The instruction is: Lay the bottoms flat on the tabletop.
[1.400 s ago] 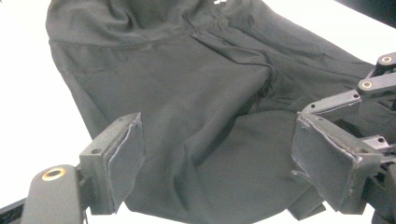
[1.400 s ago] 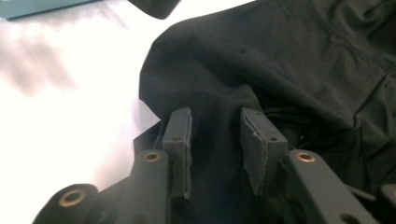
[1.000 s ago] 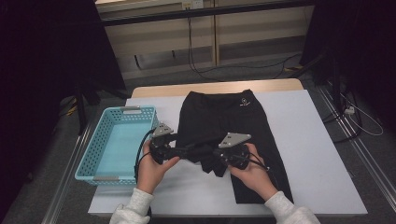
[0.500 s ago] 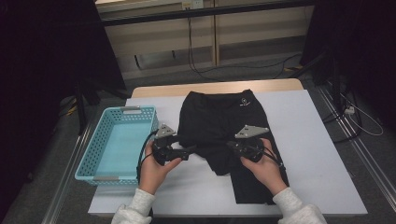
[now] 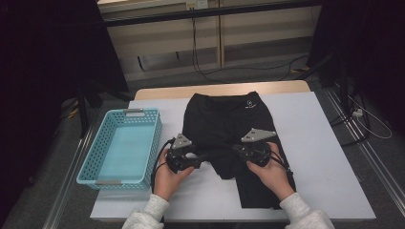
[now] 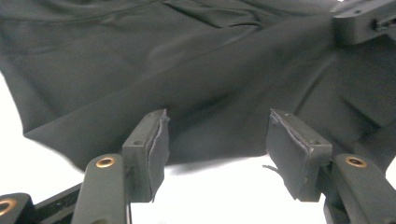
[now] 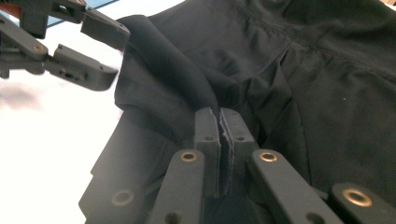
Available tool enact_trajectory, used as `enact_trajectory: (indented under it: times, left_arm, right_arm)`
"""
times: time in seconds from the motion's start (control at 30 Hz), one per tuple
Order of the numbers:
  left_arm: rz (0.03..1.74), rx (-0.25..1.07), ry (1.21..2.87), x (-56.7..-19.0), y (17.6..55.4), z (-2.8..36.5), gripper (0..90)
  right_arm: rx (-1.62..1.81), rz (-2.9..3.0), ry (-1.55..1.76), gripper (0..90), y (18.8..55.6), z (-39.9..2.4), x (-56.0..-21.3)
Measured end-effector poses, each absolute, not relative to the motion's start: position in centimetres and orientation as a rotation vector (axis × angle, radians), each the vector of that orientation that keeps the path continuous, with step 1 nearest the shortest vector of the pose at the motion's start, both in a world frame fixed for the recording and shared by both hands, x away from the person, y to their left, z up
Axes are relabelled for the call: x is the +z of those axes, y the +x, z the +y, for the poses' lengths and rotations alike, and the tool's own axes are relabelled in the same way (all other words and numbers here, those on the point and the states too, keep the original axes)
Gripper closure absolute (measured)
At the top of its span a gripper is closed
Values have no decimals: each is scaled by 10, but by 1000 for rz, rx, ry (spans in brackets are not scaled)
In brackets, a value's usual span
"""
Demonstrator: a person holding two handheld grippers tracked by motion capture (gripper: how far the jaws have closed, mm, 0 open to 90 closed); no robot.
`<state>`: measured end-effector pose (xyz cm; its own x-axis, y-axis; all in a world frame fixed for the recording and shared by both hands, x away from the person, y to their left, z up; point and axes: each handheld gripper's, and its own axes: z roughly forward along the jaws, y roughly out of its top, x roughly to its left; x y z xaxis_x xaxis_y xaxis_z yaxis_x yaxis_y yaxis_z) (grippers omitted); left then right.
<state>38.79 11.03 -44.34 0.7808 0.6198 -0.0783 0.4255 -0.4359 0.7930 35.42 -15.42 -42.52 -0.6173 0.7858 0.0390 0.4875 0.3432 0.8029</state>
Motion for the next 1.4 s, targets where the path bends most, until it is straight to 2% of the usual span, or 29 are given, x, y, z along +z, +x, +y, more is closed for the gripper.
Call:
enact_trajectory:
  times: [0.23,0.57,0.77,1.07,1.4]
  left_arm:
    - [721,304,2150,-452,385,94,429]
    - [730,244,2168,-457,390,91,725]
    - [750,200,2163,-452,392,96,845]
    - [750,179,2138,-424,389,109,865]
    - [778,155,2151,-408,391,125,866]
  right_arm:
    - [1167,2251,1124,857,353,-155,-424]
    - [1158,2251,1124,841,350,-158,-425]
    - [1148,2253,1126,840,349,-158,-426]
    - [1153,2265,1118,866,349,-157,-426]
    - [1187,2292,1070,817,343,-149,-423]
